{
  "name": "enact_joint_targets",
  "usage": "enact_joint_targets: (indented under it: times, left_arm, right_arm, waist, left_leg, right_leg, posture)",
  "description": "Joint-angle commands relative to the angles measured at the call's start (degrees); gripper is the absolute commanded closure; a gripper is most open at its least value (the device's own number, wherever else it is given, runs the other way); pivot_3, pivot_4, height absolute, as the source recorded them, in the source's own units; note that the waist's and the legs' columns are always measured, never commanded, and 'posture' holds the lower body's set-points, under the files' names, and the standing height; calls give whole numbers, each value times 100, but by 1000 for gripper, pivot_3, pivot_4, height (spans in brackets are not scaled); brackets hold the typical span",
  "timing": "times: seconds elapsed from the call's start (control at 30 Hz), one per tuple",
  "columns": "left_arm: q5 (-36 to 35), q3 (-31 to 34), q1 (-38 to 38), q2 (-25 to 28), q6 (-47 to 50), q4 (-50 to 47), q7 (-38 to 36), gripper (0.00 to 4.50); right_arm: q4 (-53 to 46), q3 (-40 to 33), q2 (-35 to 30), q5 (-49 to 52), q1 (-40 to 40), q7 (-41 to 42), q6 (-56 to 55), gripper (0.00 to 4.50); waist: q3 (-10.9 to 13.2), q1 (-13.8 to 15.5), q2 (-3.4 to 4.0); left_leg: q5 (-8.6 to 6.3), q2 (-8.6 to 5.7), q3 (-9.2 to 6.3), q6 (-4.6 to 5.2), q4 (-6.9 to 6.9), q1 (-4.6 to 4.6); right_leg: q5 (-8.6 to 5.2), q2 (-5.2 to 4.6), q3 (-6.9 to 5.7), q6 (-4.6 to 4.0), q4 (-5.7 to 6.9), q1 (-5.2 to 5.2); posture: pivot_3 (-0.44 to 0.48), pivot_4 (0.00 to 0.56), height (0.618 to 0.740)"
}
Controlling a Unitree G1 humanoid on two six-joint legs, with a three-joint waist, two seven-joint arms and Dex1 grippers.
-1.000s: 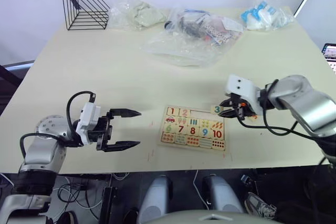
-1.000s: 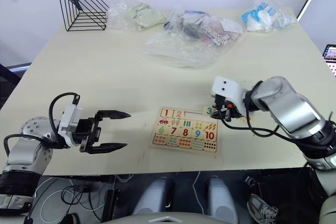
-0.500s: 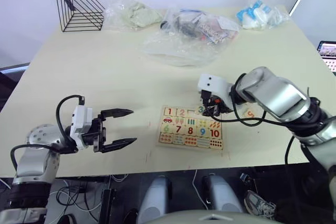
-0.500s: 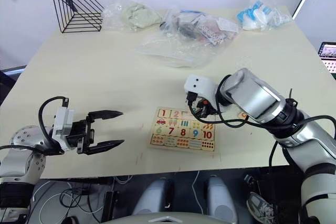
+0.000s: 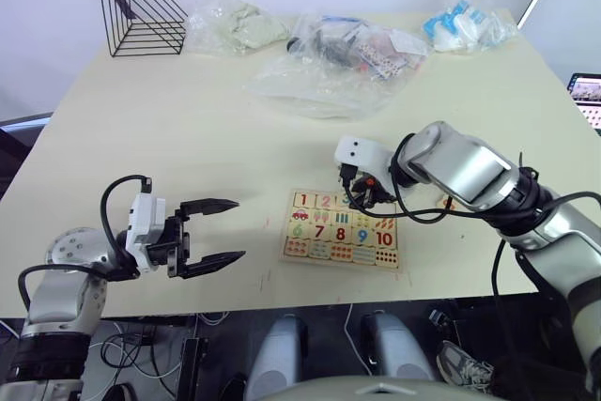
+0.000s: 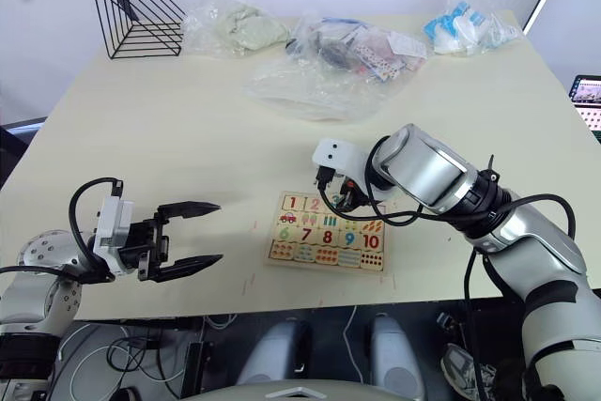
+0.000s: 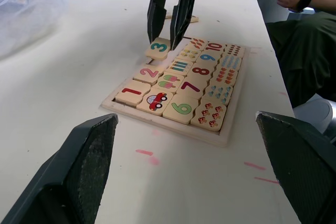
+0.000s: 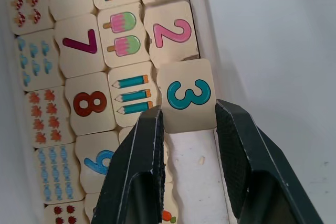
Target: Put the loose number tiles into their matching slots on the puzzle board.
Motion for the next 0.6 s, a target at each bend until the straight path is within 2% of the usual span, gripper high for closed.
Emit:
enact_joint_targets:
  times: [0.03,0.6]
  left_arm:
    - [6,158,-37,-12,-57,-78,-31,0]
    - [60,210,22,-77,-122,-53,-49,0]
  right_arm:
    - [-9,17,8,-54,-119,-19,-150,3643]
    - [-78,199,37,-115,-75,24,-274,3643]
  waist:
    - [0,0,0]
    - [1,-1,1]
  left_leg:
    - [0,0,0,0,0,0]
    - [0,0,0,0,0,0]
  right_leg:
    - [0,0,0,0,0,0]
    - [0,0,0,0,0,-1]
  posture:
    - [0,150,740]
    - [0,150,740]
